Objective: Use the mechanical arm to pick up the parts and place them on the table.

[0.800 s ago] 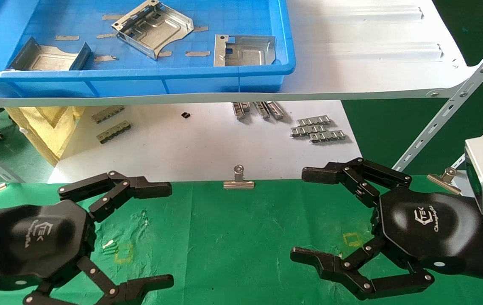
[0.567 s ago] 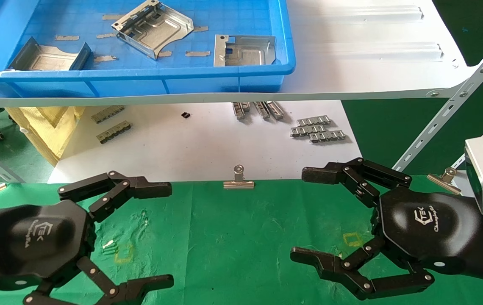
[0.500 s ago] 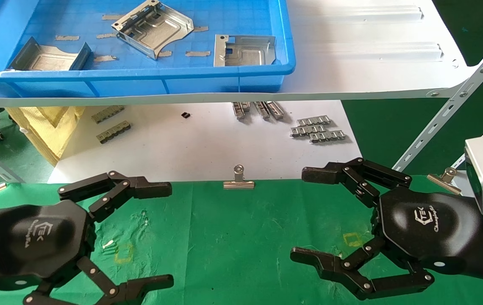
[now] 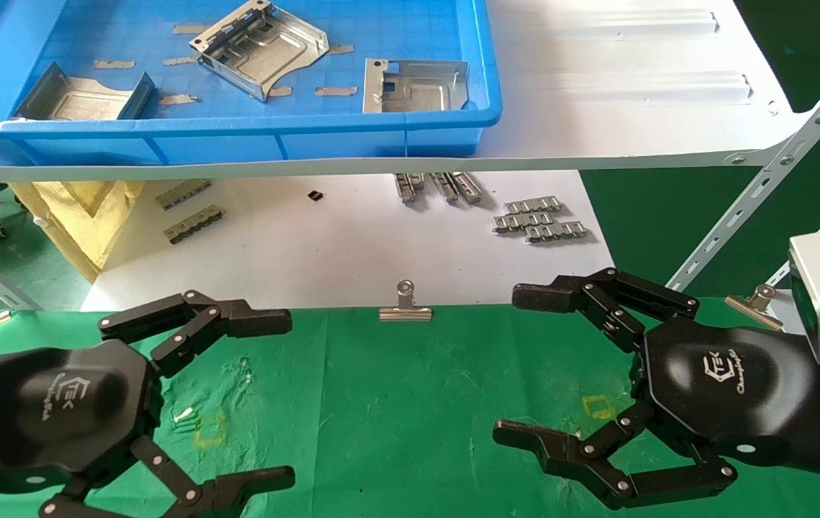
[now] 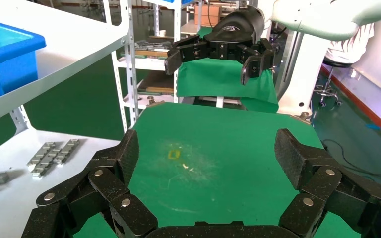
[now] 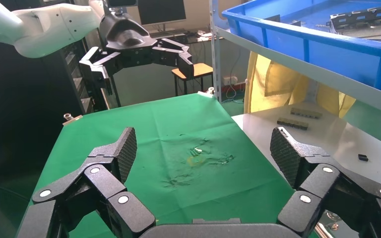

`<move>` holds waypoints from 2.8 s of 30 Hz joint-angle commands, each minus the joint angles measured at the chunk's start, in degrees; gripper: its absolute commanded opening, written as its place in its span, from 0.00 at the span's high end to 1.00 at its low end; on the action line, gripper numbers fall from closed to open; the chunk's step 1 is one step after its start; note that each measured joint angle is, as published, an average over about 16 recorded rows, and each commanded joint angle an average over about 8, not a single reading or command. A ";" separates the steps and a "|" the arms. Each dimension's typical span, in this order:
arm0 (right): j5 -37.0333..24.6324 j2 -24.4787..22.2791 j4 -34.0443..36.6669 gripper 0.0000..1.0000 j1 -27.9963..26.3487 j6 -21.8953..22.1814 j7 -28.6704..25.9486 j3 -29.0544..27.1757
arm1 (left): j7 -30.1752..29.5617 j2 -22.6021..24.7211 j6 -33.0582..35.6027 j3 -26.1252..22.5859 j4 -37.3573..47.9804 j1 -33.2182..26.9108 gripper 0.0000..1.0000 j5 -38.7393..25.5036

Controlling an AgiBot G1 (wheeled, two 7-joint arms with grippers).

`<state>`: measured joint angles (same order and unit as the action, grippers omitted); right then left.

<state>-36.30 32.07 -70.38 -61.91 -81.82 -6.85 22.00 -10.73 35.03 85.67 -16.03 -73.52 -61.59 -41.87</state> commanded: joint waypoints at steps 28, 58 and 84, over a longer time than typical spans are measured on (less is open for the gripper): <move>0.00 0.00 0.00 1.00 0.00 0.00 0.00 0.00 | 0.00 0.00 0.00 0.00 0.00 0.00 0.00 0.00; 0.00 0.00 0.00 1.00 0.00 0.00 0.00 0.00 | -0.83 9.36 -6.29 -3.40 14.23 -21.86 0.00 -9.77; 0.00 0.00 0.00 1.00 0.00 0.00 0.00 0.00 | 7.88 33.99 -35.80 -15.44 68.76 -55.00 1.00 -35.99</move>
<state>-36.30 32.07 -70.38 -61.91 -81.81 -6.85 22.00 -2.99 68.58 50.97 -31.35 -5.44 -116.53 -77.63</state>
